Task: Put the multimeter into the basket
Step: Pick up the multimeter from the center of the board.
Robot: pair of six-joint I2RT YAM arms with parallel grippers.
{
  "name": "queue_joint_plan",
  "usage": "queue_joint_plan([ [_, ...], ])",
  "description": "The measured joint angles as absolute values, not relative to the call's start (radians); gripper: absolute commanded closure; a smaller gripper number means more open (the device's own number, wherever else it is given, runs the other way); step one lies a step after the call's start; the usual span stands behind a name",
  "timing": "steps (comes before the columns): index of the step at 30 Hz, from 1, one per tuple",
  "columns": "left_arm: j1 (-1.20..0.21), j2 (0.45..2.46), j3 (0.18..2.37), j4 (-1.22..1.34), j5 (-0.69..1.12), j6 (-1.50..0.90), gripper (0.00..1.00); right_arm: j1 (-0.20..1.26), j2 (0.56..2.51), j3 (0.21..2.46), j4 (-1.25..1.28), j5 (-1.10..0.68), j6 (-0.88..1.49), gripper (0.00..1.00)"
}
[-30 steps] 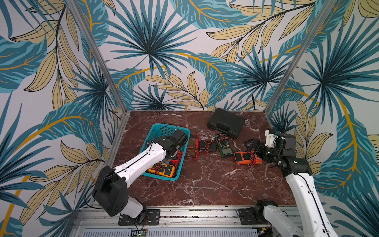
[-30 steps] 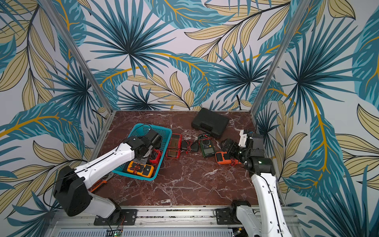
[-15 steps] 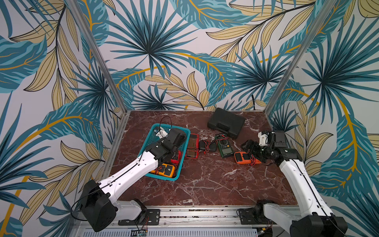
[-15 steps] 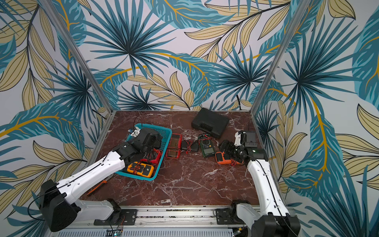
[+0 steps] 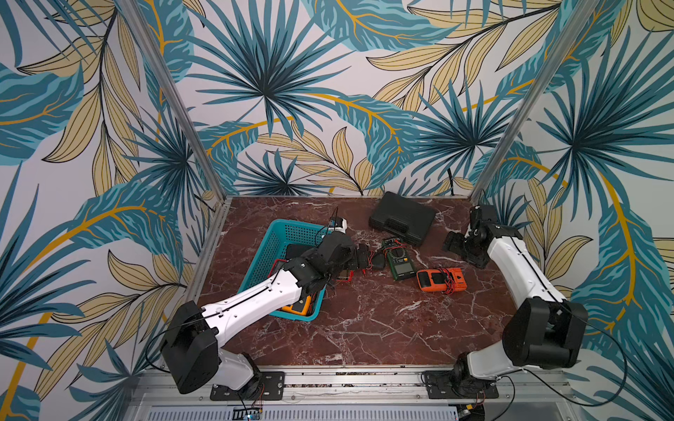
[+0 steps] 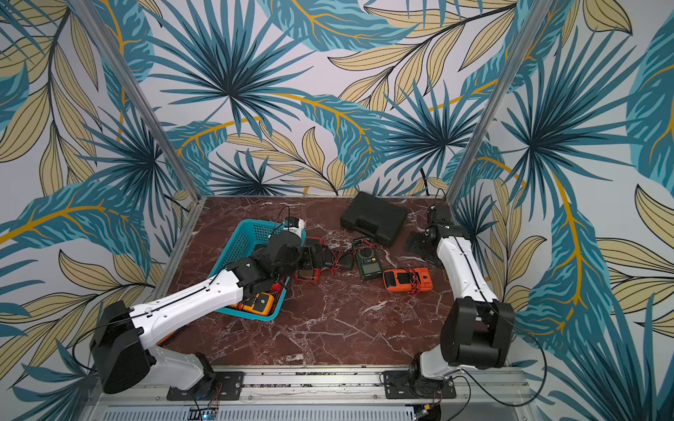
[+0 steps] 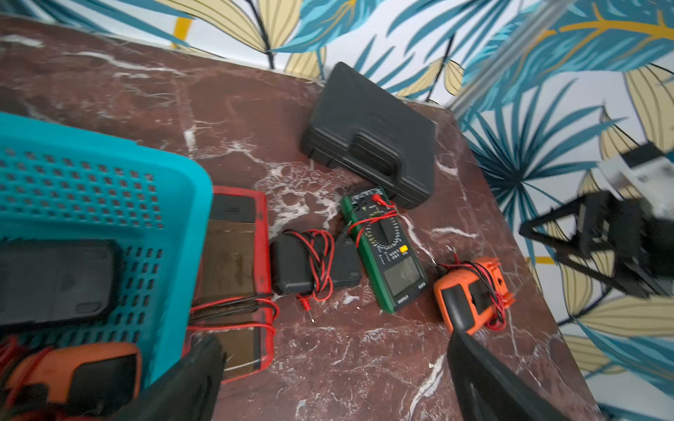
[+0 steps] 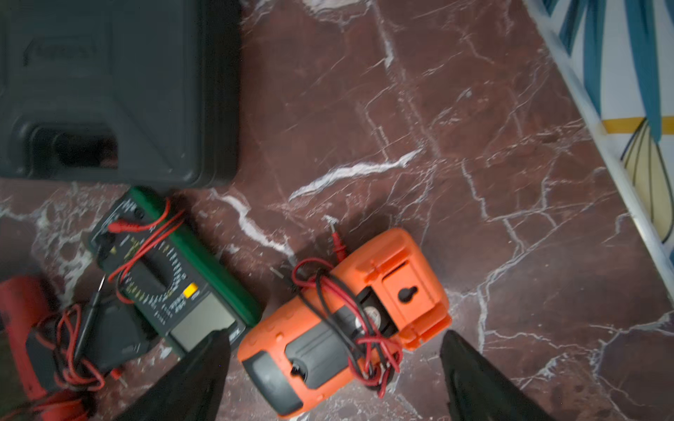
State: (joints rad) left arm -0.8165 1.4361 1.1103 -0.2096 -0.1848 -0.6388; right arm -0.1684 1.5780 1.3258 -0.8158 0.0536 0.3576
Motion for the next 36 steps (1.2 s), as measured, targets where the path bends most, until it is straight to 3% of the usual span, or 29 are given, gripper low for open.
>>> queue_joint_plan([
  [7, -0.817, 1.459, 1.11, -0.121, -0.099, -0.556, 0.0, -0.242, 1.836, 1.462, -0.835, 0.056, 0.348, 0.13],
  [12, -0.817, 1.484, 1.11, -0.089, -0.066, -0.526, 0.0, -0.261, 1.916, 1.465, -0.852, 0.022, 0.34, 0.19],
  [23, -0.839, 1.521, 1.11, -0.041, -0.013, -0.444, 0.0, -0.26, 1.913, 1.346, -0.813, -0.1, 0.3, 0.4],
  [36, -0.905, 1.71, 1.18, 0.007, 0.073, -0.255, 0.0, -0.195, 1.758, 1.21, -0.754, -0.212, 0.287, 0.44],
])
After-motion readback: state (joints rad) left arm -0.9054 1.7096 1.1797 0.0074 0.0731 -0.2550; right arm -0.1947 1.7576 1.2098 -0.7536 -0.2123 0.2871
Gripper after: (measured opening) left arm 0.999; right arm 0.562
